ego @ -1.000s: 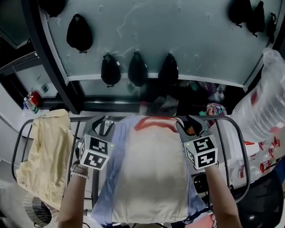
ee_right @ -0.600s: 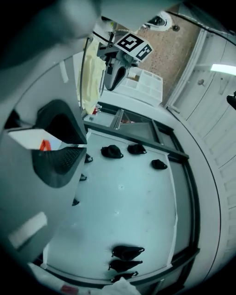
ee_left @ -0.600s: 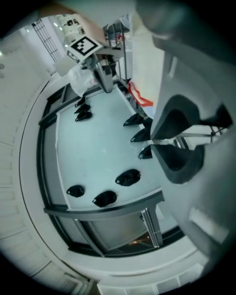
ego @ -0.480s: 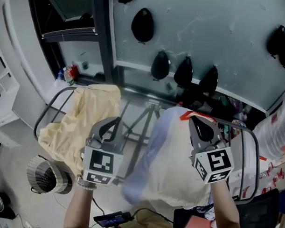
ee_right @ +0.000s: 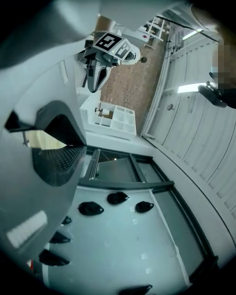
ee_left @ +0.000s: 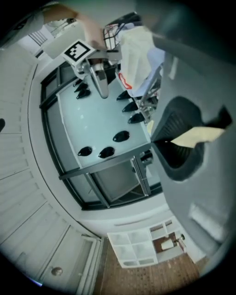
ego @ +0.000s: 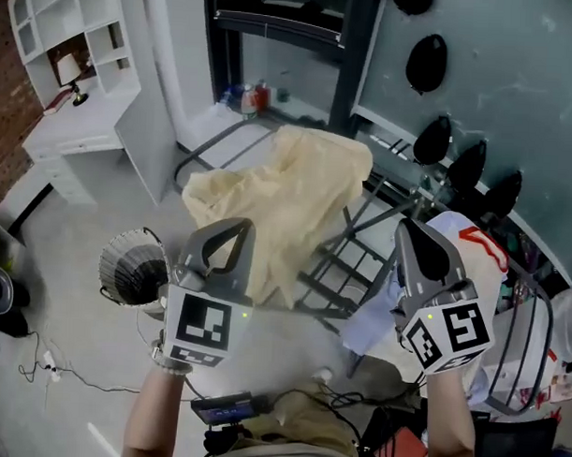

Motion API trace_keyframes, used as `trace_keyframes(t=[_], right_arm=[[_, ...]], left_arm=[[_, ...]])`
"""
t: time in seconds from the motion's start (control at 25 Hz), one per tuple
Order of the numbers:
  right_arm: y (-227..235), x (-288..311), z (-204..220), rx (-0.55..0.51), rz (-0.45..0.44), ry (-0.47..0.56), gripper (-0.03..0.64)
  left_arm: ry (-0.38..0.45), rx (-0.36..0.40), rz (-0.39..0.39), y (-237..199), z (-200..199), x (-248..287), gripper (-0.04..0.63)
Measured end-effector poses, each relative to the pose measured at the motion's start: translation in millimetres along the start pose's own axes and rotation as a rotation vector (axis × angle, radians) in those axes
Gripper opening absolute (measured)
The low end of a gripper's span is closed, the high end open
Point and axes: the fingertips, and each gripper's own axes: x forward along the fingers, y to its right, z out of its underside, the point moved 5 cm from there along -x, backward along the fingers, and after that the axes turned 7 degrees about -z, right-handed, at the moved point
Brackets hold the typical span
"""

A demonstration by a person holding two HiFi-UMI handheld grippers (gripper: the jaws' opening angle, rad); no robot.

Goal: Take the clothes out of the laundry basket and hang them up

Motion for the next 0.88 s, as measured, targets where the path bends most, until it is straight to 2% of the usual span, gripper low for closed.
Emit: trace_keyframes(t=[0.16,0.36,0.44,0.6,0.88], right_arm=[[-90.1,38.1,-3.9,-0.024,-0.13,0.015,0.006],[-181.3,70.4,6.3,-0.101,-0.263,-0.008,0.006],[-207.3,81.8,10.0,-0.111,-0.314,-0.015,0.006],[-250.6,103.7,17.6,-0.149,-0.429,-0.004,0.005],[-315.7,135.5,32.7,-0.125,-0.63,-0.019,0.005]], left_arm=[[-0.052,-0.005,-0.088,-51.9,38.7,-72.4,-0.006],[-0.103,-0.068,-0.19,-96.1,87.7,-151.8,-0.006],[-0.129,-0.095,-0.237,-110.0,103.4,-178.0,-0.006],[-0.17,-0.063,-0.305,-132.9,124.1,-218.1,-0.006],[-0.251,-0.132,-0.445,-137.2,151.5,-273.7,-0.006]])
